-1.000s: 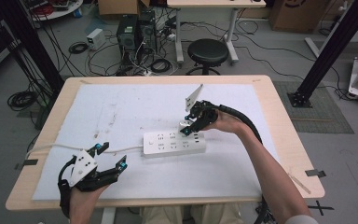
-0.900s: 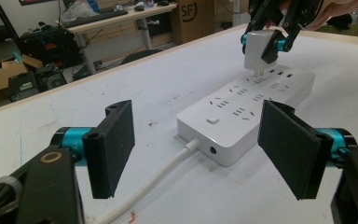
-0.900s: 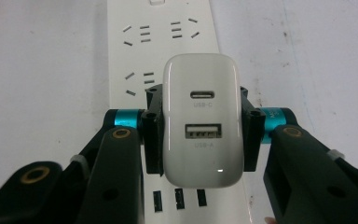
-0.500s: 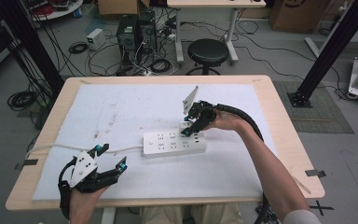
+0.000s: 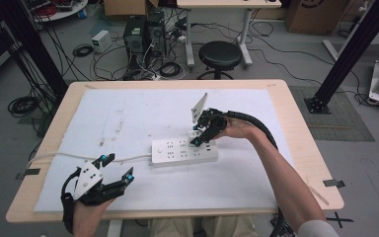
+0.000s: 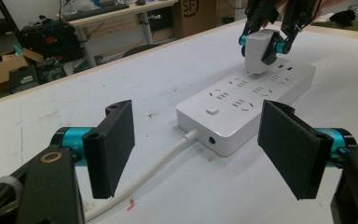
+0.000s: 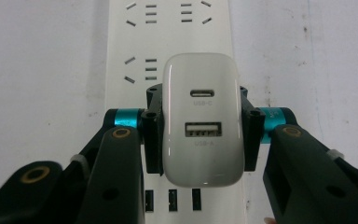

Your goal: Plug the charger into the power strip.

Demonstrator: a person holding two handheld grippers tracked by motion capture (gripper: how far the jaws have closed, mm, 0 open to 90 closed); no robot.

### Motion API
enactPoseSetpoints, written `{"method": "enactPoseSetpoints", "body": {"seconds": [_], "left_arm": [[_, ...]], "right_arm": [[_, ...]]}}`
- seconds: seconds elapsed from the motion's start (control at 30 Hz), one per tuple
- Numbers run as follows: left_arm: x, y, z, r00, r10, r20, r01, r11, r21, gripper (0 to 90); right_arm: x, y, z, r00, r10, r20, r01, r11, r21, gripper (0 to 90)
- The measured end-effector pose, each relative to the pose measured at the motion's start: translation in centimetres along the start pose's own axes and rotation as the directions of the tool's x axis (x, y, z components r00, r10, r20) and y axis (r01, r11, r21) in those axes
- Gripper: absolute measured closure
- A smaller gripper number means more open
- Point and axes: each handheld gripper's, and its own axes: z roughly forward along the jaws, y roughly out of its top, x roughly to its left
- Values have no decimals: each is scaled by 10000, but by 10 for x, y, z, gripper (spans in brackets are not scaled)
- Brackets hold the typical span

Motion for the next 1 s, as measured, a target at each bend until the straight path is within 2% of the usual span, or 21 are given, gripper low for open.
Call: {"method": "enactPoseSetpoints", "body": {"seconds": [0.07,0.3,0.33,0.43,0.53,0.73,0.87,1.0], "left_arm": [[-1,-1,0,10000,-12,4,12,10000,7,272],[-1,-2,-5,9999,-79,-111,79,10000,15,276],[0,-3,-7,9998,-104,-154,104,9999,-9,276],[-1,-3,-6,9999,-108,-98,109,9999,46,279],[-2,-3,-5,10000,-68,-63,68,10000,69,282],[-4,-2,0,9999,-54,96,53,9999,90,284],[-5,-2,0,9999,-28,108,26,9999,128,285],[-4,-2,-2,10000,-50,66,49,9999,131,285]], "right_arm": [[-2,-3,6,9999,-68,-75,68,9999,103,637],[-4,-6,6,9997,13,-225,-14,10000,-64,637],[-3,-9,6,9998,22,-211,-28,9996,-278,636],[-2,-10,6,9999,44,-142,-49,9993,-359,635],[-2,-9,6,10000,3,-90,-6,9995,-304,635],[-1,-8,6,9997,205,-95,-207,9995,-225,637],[1,-7,6,10000,72,20,-72,9999,-130,639],[1,-9,6,10000,81,25,-80,9995,-291,639]]}}
